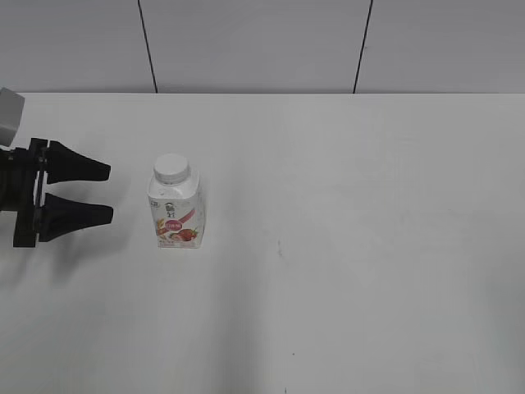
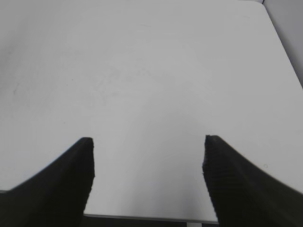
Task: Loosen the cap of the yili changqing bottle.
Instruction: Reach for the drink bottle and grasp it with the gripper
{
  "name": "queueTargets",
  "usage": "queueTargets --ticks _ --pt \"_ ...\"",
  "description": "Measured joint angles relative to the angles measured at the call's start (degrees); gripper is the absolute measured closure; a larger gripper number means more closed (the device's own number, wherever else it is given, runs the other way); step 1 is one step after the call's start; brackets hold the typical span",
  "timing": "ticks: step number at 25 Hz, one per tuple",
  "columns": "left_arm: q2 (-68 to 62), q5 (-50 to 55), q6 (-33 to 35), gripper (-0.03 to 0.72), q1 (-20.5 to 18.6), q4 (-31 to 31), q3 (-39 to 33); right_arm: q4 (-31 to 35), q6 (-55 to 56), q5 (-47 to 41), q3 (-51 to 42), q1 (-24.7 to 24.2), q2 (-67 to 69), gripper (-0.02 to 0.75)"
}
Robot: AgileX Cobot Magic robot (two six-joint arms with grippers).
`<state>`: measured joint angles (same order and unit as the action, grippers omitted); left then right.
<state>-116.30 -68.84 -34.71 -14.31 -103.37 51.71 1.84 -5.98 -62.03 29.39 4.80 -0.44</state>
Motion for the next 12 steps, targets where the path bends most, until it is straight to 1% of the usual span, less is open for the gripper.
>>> queueTargets --ticks 2,4,8,12 --pt "0.00 0.00 0.09 0.071 0.00 0.25 0.00 0.00 0.00 0.00 0.00 0.00 0.00 0.173" --pt "-0.13 -0.08 0.33 0.031 0.00 0.85 0.00 0.00 0.00 0.00 0.00 0.00 0.00 0.173" --pt "-2.96 -0.41 1.07 0.024 0.48 2.08 0.67 0.00 0.00 0.00 0.00 0.00 0.00 0.173" --pt "-6.85 -0.32 1.13 0.024 2.78 2.09 3.22 0.00 0.00 0.00 0.00 0.00 0.00 0.173"
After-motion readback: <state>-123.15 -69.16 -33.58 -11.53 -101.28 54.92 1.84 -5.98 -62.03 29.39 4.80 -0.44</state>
